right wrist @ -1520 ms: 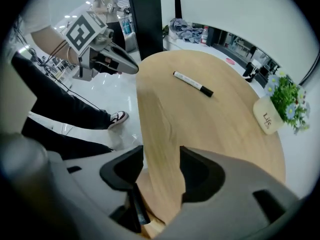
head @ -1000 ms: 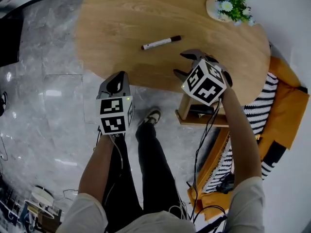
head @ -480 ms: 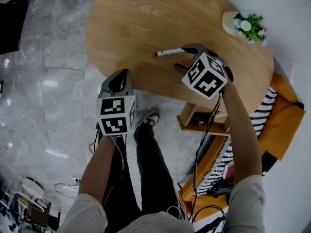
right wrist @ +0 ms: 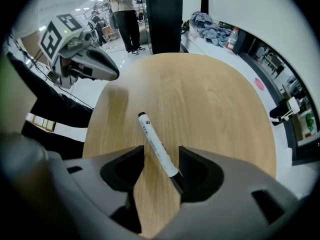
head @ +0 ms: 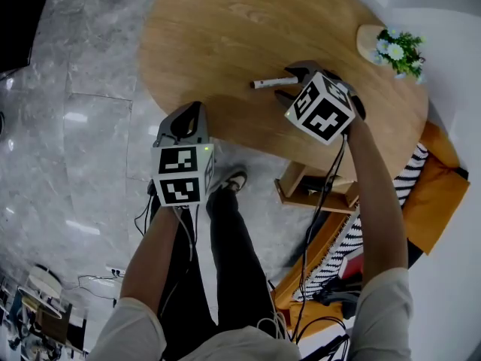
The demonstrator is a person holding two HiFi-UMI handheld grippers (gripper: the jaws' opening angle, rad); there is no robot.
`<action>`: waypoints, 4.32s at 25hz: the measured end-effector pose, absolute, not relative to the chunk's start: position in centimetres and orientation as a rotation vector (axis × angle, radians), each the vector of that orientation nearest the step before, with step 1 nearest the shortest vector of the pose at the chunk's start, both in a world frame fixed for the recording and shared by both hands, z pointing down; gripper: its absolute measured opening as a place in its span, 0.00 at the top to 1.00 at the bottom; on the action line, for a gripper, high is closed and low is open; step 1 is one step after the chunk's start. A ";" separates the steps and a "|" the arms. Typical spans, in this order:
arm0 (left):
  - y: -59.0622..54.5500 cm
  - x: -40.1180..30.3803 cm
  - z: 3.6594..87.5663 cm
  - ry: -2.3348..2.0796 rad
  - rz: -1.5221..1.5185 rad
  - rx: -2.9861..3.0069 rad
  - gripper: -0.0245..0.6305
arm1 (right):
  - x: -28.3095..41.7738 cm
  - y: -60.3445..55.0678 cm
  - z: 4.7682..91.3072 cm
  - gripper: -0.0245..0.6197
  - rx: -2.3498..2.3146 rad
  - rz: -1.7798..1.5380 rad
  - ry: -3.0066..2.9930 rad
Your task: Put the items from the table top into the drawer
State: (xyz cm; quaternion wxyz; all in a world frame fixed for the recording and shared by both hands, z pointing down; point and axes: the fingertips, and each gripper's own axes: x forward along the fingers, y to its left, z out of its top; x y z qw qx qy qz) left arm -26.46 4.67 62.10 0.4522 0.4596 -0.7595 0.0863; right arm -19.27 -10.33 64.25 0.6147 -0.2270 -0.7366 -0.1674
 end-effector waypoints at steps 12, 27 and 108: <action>5.0 -26.0 62.3 -1.863 0.229 1.144 0.95 | -18.4 -9.7 64.5 0.88 -0.539 -0.368 -1.676; 3.9 -21.6 61.3 -1.823 0.284 1.241 0.95 | -12.6 -9.4 62.5 0.87 -0.453 -0.332 -1.716; -4.0 4.8 17.8 -1.420 0.420 2.238 0.95 | 26.3 -4.4 18.4 0.97 1.766 0.389 -2.033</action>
